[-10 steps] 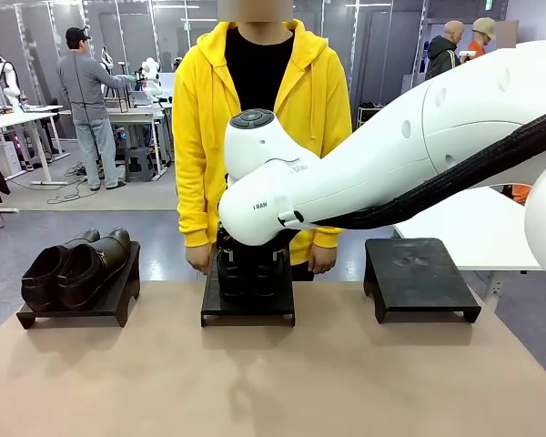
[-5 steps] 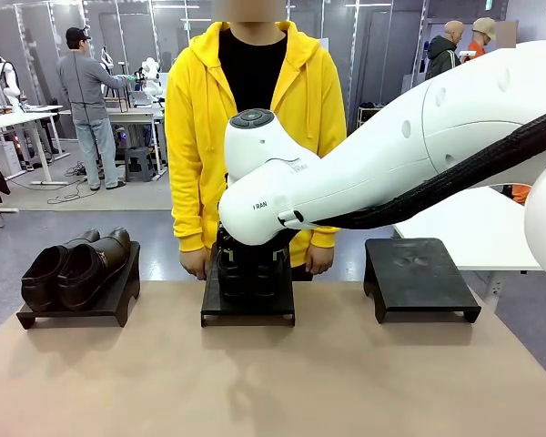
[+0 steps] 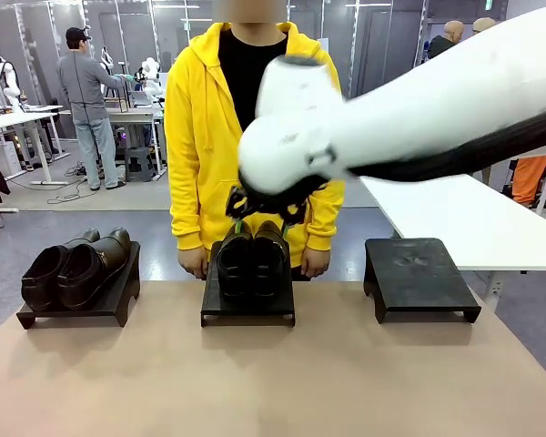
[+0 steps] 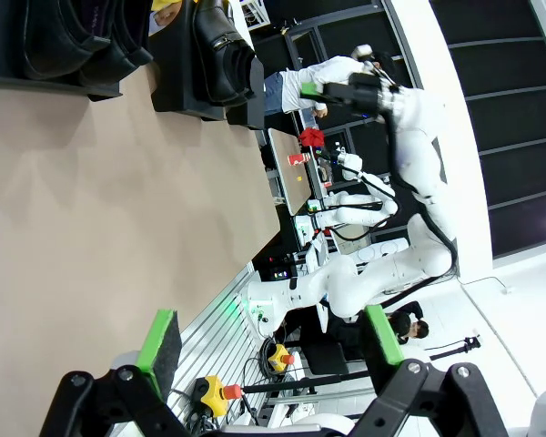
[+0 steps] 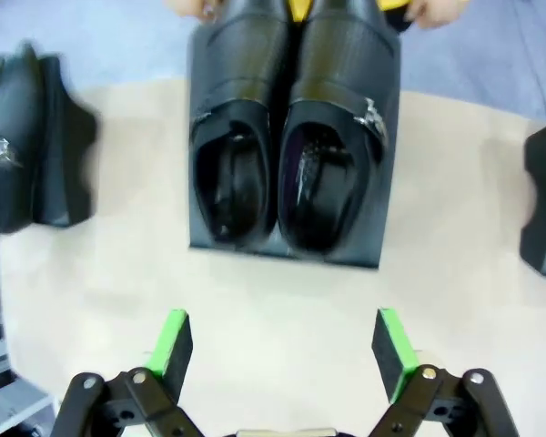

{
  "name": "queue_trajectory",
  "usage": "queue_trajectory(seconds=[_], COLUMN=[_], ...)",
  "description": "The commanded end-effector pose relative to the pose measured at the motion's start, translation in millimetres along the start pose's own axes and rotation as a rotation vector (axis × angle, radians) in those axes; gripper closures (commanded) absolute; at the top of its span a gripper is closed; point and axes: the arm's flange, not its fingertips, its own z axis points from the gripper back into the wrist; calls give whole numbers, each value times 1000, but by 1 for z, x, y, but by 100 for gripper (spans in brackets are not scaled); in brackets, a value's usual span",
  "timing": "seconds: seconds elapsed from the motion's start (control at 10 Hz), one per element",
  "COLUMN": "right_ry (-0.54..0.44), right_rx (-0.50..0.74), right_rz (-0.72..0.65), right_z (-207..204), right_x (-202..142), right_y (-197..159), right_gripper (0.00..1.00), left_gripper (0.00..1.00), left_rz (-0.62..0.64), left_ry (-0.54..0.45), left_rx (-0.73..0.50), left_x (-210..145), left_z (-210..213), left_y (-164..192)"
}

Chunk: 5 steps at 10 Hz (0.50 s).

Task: Place the shoes on the stand as instructed by the person.
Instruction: Pick up another pair of Shoes and place it on the Shoes Stand indicated by the person.

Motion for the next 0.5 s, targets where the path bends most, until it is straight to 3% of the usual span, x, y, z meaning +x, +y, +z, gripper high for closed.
queue_trajectory(seconds=[0.0, 0.2, 0.4], right_ry=[118, 161, 119], right_rx=[181, 360, 512], right_rz=[-32, -128, -264], right_z=[51, 76, 84], right_x=[-39, -71, -110], right_y=[-89, -183, -273], right_gripper=[0, 0, 0], left_gripper=[0, 0, 0], left_rz=[-6, -6, -6], left_ry=[11, 11, 11], left_rx=[0, 0, 0], left_x=[-5, -5, -5], left_z=[-1, -1, -1], left_y=[-3, -3, -3])
